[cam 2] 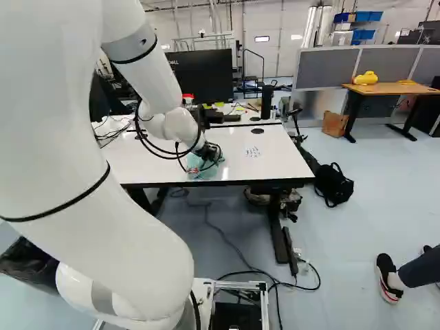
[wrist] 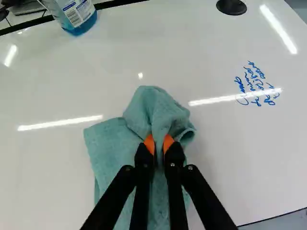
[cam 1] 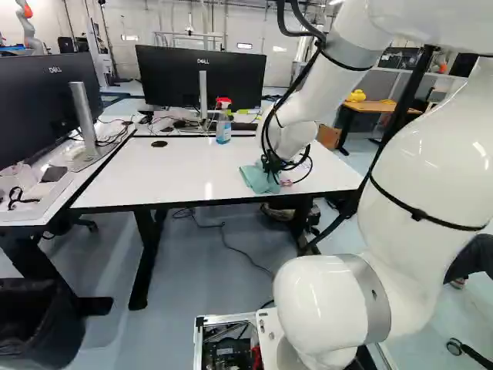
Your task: Clean the table with the green towel
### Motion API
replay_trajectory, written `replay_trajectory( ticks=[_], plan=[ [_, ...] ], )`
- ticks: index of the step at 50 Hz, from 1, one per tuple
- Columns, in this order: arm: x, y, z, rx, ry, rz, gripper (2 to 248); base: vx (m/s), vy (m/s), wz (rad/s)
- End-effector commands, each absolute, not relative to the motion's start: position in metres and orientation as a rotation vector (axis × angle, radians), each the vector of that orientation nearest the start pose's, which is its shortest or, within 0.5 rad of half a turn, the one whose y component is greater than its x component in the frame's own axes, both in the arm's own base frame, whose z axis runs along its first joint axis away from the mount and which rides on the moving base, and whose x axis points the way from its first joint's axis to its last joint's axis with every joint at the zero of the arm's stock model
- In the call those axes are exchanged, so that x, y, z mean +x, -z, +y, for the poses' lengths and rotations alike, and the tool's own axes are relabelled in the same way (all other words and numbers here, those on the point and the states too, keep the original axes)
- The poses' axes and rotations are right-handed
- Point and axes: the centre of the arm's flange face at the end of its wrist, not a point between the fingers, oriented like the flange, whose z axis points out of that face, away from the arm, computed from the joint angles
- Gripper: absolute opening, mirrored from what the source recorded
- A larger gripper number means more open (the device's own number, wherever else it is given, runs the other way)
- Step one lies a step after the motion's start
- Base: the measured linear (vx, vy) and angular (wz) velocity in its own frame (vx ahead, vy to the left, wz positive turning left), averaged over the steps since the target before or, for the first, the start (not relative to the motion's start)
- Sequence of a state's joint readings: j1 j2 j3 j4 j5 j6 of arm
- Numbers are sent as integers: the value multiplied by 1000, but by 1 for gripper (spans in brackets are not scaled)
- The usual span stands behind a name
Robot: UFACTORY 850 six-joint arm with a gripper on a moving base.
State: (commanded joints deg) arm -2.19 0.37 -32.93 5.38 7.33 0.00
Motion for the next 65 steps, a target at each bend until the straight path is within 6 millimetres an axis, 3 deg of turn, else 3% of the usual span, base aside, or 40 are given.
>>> replay_trajectory(
  ticks=[12,33,65],
  plan=[
    [420,-425,-5,-2907,1129,155,40,0,0,0],
    [419,-425,28,-2885,1117,42,40,0,0,0],
    [374,-423,67,-2846,1102,-116,40,0,0,0]
  ],
)
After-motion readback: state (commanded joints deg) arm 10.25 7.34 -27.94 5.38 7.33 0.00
